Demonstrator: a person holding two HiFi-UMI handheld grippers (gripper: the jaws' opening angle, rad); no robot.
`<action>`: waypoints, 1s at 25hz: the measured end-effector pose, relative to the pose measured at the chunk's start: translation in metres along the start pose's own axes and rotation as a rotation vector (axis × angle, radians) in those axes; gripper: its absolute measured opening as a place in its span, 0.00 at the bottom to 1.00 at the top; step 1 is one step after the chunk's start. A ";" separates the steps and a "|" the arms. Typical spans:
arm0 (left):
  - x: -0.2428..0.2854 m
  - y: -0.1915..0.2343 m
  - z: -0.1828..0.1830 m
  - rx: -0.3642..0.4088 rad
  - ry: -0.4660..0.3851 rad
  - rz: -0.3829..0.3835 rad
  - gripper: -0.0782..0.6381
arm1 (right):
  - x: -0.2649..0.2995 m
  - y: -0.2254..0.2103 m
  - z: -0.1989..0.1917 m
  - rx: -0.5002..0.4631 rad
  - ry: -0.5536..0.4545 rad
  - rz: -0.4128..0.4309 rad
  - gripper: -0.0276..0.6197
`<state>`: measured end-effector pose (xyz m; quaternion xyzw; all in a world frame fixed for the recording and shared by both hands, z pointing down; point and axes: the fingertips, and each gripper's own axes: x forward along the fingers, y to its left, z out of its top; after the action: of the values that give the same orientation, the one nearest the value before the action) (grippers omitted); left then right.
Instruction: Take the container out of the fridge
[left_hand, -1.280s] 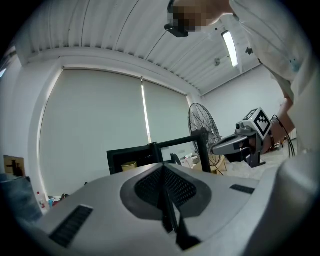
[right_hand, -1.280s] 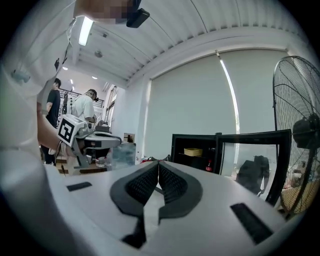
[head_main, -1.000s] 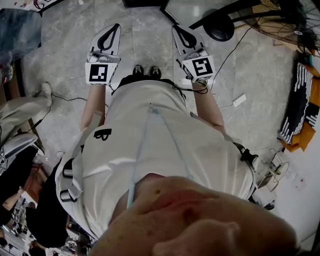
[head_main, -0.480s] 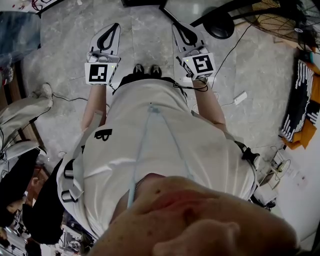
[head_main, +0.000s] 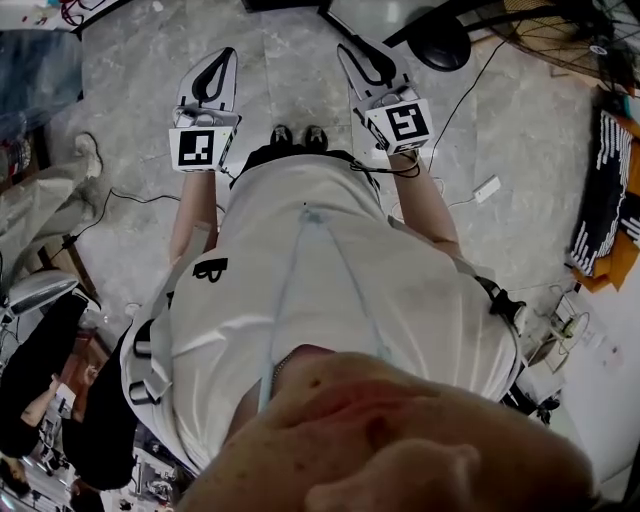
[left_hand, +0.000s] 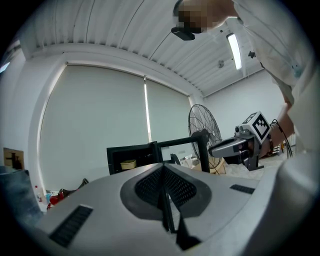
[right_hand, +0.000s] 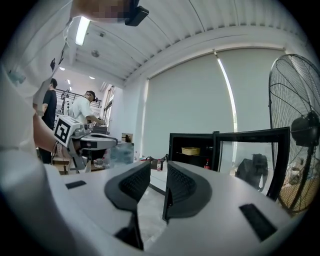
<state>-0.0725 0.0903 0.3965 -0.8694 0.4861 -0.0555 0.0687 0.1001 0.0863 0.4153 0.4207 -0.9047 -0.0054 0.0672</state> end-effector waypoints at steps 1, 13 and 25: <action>0.000 0.000 0.001 -0.001 0.001 0.001 0.12 | -0.001 0.000 0.000 -0.001 -0.001 0.000 0.21; -0.003 -0.004 0.005 -0.050 -0.023 -0.020 0.12 | -0.002 -0.001 -0.001 0.033 0.015 0.021 0.36; 0.008 -0.015 0.002 -0.035 -0.037 -0.019 0.12 | -0.005 -0.015 -0.014 0.065 0.022 0.051 0.46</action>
<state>-0.0556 0.0913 0.3978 -0.8760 0.4773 -0.0314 0.0620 0.1166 0.0812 0.4274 0.3994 -0.9141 0.0301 0.0636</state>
